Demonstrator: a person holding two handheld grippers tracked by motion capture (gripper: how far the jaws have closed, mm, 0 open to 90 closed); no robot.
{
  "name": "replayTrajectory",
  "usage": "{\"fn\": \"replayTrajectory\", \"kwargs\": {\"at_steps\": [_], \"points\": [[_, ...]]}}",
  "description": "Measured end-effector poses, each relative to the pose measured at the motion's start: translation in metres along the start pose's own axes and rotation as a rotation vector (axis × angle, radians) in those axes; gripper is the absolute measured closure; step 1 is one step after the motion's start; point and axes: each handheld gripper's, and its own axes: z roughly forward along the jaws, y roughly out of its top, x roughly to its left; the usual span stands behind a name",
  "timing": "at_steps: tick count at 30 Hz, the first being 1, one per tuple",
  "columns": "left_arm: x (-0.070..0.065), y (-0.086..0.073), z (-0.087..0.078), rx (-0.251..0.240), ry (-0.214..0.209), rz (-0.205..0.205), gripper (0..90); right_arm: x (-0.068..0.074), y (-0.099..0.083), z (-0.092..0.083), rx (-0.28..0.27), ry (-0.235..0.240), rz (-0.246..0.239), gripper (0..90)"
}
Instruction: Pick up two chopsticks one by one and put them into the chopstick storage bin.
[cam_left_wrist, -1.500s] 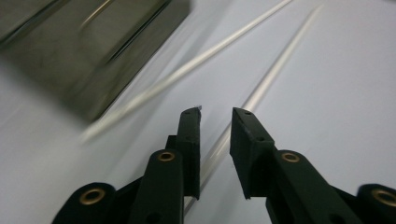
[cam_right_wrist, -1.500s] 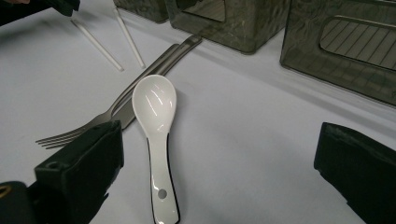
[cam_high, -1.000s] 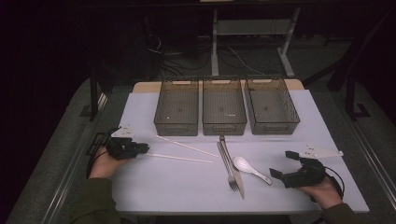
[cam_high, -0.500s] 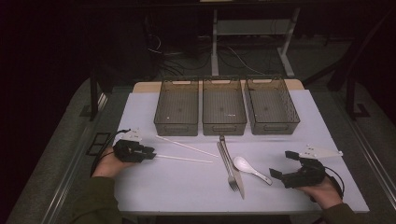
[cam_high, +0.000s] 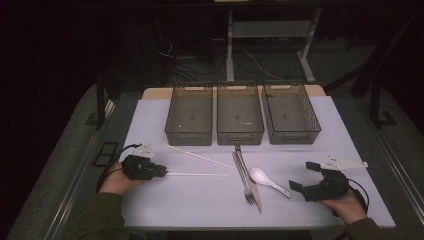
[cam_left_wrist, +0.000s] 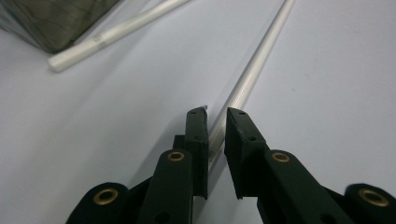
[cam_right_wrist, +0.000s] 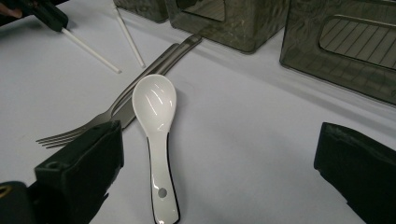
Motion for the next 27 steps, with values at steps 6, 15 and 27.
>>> {"fn": "replayTrajectory", "kwargs": {"at_steps": [6, 15, 27], "points": [[-0.019, -0.010, -0.003, -0.007, 0.000, 0.003, 78.9, 0.000, 0.000, 0.000, -0.002, 0.001, 0.002, 1.4], [-0.029, -0.003, -0.006, -0.068, -0.007, 0.010, 71.6, 0.001, 0.000, 0.000, -0.001, 0.000, -0.002, 1.4], [-0.043, 0.026, 0.033, -0.056, -0.038, 0.073, 78.0, 0.001, 0.000, 0.001, 0.000, 0.000, -0.002, 1.4]]}}
